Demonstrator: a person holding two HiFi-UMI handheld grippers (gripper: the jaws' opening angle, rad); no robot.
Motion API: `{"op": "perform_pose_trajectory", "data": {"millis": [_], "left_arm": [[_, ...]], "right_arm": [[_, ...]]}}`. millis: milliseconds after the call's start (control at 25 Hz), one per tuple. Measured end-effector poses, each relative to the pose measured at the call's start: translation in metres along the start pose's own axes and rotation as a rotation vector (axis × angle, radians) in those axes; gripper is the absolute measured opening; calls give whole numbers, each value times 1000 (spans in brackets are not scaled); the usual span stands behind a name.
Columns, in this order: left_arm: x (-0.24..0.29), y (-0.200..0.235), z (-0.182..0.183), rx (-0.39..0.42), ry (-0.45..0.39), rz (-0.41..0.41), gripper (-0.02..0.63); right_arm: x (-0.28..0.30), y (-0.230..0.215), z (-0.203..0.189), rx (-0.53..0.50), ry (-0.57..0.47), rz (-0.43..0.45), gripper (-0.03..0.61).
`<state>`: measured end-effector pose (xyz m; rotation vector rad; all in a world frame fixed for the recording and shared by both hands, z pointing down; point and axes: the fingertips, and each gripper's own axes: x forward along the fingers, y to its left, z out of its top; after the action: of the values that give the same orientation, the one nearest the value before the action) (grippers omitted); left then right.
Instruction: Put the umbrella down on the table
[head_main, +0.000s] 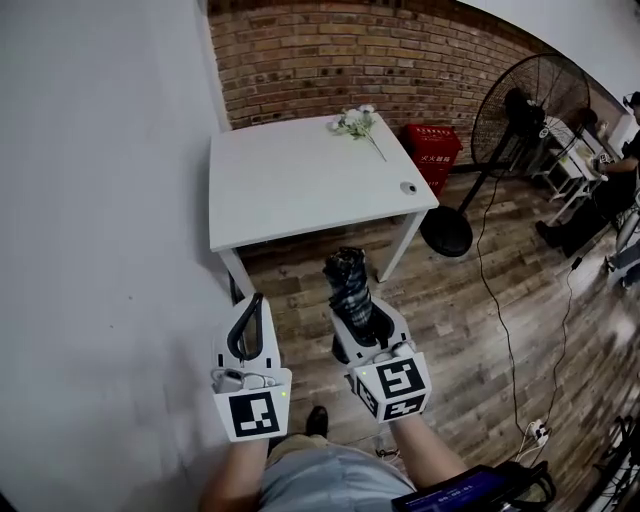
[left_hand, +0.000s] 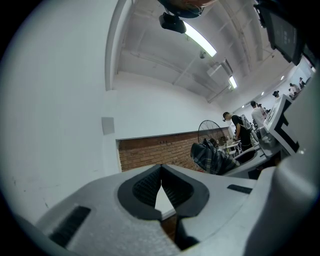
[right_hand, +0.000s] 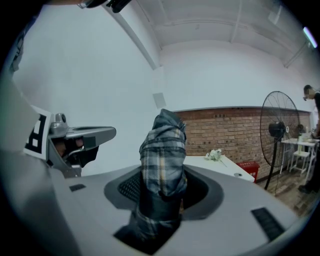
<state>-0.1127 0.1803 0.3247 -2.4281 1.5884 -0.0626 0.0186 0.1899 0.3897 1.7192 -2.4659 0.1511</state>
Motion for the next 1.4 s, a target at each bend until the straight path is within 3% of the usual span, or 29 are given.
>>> {"op": "perform_pose_trajectory", "data": {"millis": [480, 1000, 1400], "left_arm": [[65, 23, 8, 20, -54, -32, 8], [131, 18, -28, 30, -10, -61, 8], [245, 22, -64, 25, 79, -64, 8]], "right_arm": [[52, -33, 38, -17, -64, -44, 198], [105, -85, 28, 9, -55, -73, 198], [197, -164, 31, 28, -17, -71, 198]]}}
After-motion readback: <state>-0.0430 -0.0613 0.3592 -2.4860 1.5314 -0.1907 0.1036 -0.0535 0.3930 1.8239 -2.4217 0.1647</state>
